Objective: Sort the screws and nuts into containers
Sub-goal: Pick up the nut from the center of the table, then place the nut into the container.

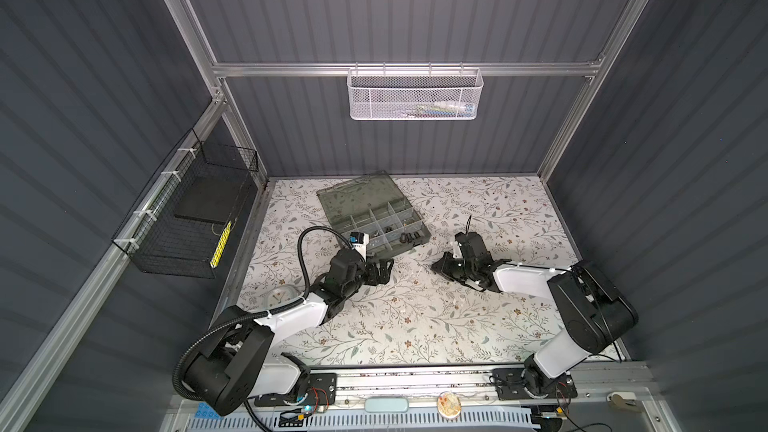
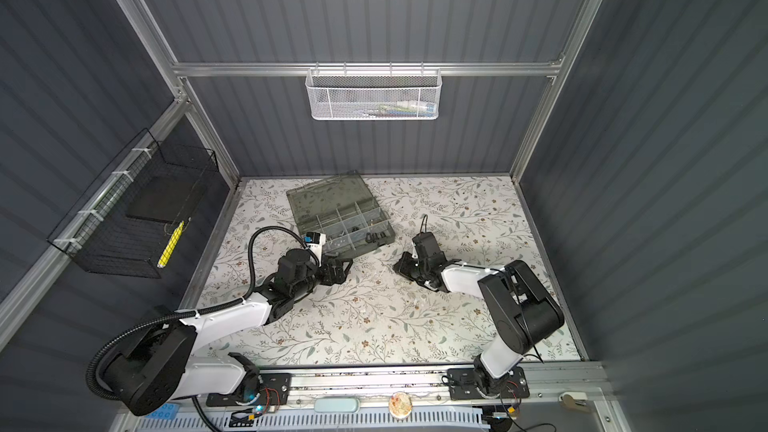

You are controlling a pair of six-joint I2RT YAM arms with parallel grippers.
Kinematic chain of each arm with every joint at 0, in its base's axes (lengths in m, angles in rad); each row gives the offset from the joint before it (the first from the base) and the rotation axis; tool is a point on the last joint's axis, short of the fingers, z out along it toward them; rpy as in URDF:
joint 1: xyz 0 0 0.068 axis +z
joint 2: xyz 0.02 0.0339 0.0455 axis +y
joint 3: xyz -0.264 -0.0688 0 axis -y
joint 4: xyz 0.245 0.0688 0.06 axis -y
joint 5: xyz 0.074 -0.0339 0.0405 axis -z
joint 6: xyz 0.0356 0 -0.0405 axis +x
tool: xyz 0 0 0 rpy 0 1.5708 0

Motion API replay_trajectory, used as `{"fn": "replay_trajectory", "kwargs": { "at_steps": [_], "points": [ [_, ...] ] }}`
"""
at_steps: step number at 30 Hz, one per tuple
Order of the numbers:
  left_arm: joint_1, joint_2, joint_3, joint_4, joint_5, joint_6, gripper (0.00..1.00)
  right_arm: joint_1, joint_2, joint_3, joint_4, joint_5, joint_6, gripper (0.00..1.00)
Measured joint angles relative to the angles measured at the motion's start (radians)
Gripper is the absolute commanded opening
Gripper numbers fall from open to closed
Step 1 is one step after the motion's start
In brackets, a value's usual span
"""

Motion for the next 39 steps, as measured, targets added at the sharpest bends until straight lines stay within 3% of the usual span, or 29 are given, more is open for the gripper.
{"fn": "replay_trajectory", "kwargs": {
  "at_steps": [11, 17, 24, 39],
  "points": [
    [0.0, -0.048, 0.009, -0.074, -0.114, 0.011, 1.0, -0.014, 0.0, 0.004, 0.146, -0.133, 0.087, 0.0],
    [0.032, -0.126, 0.009, -0.096, -0.165, 0.013, 1.0, -0.016, 0.031, 0.089, 0.232, -0.198, 0.126, 0.0],
    [0.188, -0.133, -0.032, -0.085, -0.1, -0.044, 1.0, -0.014, 0.109, 0.222, 0.286, -0.232, 0.156, 0.0],
    [0.313, -0.073, -0.065, 0.004, 0.064, -0.157, 1.0, 0.029, 0.383, 0.51, 0.404, -0.258, 0.257, 0.0]
  ]
}}
